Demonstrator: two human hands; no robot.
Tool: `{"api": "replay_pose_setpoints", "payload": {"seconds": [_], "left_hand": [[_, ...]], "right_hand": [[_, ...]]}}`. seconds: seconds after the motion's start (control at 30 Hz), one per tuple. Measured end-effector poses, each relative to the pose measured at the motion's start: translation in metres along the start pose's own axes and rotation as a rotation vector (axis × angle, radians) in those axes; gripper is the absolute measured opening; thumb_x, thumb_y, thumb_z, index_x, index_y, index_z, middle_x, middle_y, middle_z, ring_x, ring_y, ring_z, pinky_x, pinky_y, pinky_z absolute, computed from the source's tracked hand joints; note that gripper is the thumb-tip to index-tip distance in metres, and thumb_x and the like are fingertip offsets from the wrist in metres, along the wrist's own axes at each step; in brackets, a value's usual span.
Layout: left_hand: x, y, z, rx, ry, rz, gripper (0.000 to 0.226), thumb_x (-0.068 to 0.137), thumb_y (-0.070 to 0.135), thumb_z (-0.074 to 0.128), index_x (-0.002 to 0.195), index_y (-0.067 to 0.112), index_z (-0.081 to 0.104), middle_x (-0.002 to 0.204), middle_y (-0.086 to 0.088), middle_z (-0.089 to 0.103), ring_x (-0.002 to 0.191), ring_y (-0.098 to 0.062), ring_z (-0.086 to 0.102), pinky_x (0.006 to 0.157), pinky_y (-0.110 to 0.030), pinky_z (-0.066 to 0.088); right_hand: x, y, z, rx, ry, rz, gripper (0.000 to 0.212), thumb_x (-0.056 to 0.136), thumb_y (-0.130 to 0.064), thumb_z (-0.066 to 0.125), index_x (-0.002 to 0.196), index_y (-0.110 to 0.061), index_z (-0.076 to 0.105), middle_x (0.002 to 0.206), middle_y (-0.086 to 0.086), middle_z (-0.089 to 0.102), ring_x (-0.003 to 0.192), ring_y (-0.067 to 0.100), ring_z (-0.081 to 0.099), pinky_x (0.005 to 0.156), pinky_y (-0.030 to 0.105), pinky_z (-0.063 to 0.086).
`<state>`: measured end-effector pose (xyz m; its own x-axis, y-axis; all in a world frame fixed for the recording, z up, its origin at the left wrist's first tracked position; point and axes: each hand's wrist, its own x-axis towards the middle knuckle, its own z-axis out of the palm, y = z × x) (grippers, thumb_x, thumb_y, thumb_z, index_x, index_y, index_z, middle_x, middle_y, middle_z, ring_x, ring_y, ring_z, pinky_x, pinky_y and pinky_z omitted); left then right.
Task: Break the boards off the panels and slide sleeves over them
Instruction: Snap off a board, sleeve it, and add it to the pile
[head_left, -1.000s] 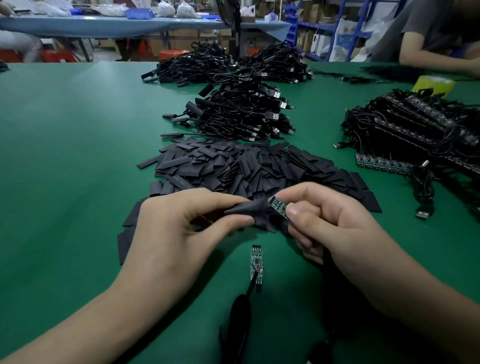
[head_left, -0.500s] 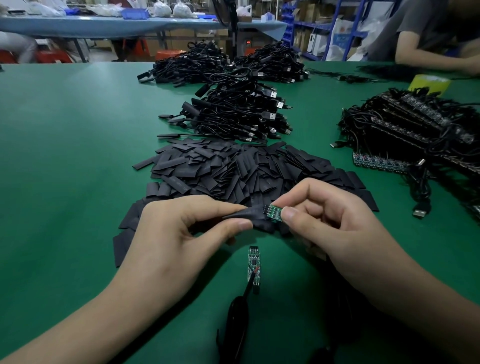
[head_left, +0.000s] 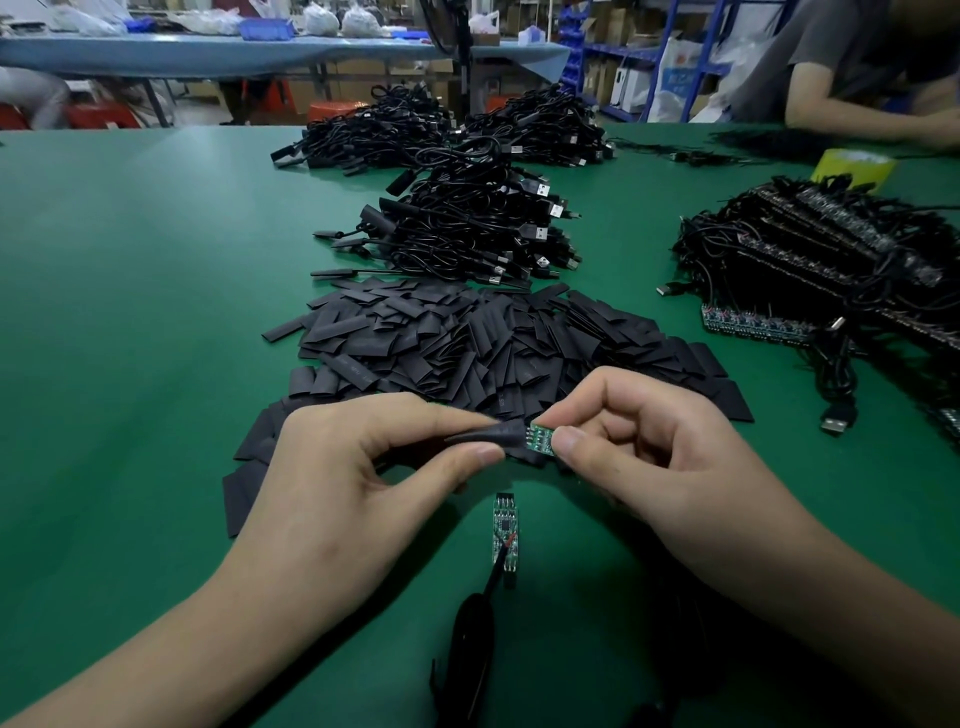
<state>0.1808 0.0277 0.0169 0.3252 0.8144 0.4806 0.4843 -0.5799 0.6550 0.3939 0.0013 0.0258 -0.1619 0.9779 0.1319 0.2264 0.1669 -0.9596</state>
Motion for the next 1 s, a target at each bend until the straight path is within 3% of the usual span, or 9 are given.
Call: {"api": "replay_pose_setpoints", "payload": {"seconds": [0.17, 0.33, 0.5, 0.67, 1.0], "left_hand": [[0.001, 0.001, -0.003, 0.084, -0.044, 0.072, 0.026, 0.081, 0.036, 0.074, 0.106, 0.029, 0.079, 0.088, 0.017, 0.072, 0.085, 0.002, 0.067, 0.079, -0.011, 0.047], [0.003, -0.001, -0.005, 0.077, -0.113, 0.094, 0.024, 0.082, 0.037, 0.073, 0.104, 0.03, 0.079, 0.085, 0.017, 0.071, 0.083, 0.0, 0.067, 0.076, -0.014, 0.048], [0.002, -0.002, -0.004, 0.048, -0.127, 0.07, 0.027, 0.083, 0.043, 0.069, 0.103, 0.03, 0.08, 0.082, 0.019, 0.071, 0.082, 0.004, 0.066, 0.075, -0.008, 0.044], [0.001, -0.003, -0.002, 0.07, -0.118, 0.067, 0.024, 0.083, 0.043, 0.07, 0.102, 0.031, 0.079, 0.082, 0.022, 0.067, 0.082, 0.004, 0.065, 0.075, -0.008, 0.042], [0.0, -0.004, -0.001, 0.093, -0.102, 0.099, 0.027, 0.082, 0.044, 0.072, 0.106, 0.035, 0.078, 0.08, 0.018, 0.066, 0.077, 0.002, 0.063, 0.07, -0.011, 0.043]], "right_hand": [[0.0, 0.002, -0.002, -0.062, -0.048, 0.027, 0.013, 0.096, -0.017, 0.065, 0.088, -0.026, 0.072, 0.061, -0.011, 0.053, 0.053, 0.005, 0.042, 0.05, 0.015, 0.033], [0.003, 0.004, -0.006, 0.046, -0.075, 0.087, 0.015, 0.098, -0.011, 0.061, 0.088, -0.017, 0.07, 0.055, -0.009, 0.052, 0.048, 0.005, 0.042, 0.048, 0.014, 0.034], [0.004, 0.006, -0.011, 0.133, -0.113, 0.119, 0.011, 0.097, -0.021, 0.064, 0.09, -0.016, 0.072, 0.057, -0.001, 0.051, 0.048, 0.012, 0.041, 0.051, 0.024, 0.037], [0.004, 0.009, -0.01, 0.106, -0.143, 0.105, 0.014, 0.099, -0.019, 0.063, 0.088, -0.021, 0.072, 0.057, -0.002, 0.053, 0.047, 0.01, 0.043, 0.05, 0.022, 0.039], [0.004, 0.007, -0.012, 0.184, -0.144, 0.184, 0.012, 0.098, -0.013, 0.061, 0.09, -0.01, 0.07, 0.057, 0.004, 0.052, 0.045, 0.012, 0.041, 0.048, 0.021, 0.038]]}}
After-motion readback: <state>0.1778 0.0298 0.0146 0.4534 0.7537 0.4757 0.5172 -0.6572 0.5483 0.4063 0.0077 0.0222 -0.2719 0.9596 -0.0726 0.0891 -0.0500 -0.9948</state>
